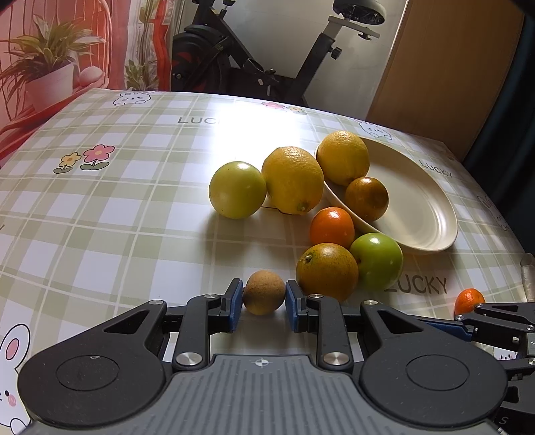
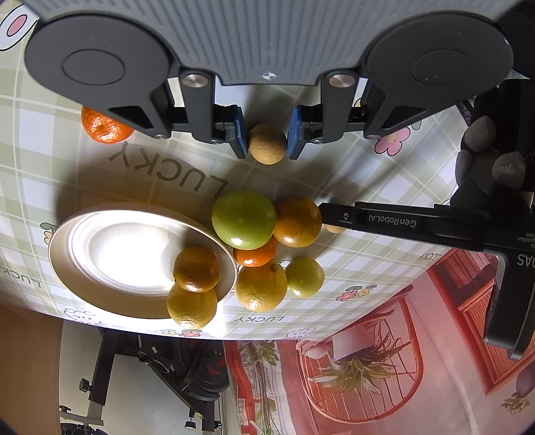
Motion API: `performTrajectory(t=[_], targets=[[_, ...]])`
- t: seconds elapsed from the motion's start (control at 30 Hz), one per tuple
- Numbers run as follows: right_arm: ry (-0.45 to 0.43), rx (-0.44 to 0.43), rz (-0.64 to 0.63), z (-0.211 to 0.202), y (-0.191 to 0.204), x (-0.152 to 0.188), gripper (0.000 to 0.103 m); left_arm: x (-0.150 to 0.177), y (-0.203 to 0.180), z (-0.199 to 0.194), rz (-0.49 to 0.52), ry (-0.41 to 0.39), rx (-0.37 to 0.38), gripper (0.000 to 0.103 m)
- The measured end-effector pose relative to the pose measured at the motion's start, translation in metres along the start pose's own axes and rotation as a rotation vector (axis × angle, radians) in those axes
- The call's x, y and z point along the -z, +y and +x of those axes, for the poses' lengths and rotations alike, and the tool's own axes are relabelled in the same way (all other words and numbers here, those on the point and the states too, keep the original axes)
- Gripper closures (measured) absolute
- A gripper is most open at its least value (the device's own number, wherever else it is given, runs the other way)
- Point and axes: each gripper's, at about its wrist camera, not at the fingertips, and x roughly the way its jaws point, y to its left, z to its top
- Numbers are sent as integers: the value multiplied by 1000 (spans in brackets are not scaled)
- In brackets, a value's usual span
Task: Organize fruits
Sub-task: 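Carry the kiwi with the right gripper over the cream plate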
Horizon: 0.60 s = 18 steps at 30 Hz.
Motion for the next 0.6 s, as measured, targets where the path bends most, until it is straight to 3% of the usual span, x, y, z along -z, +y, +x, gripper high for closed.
performTrajectory(t=[0.6], targets=[[-113, 48, 44, -21, -19, -9, 76, -25, -7, -30, 26, -111, 12, 74]])
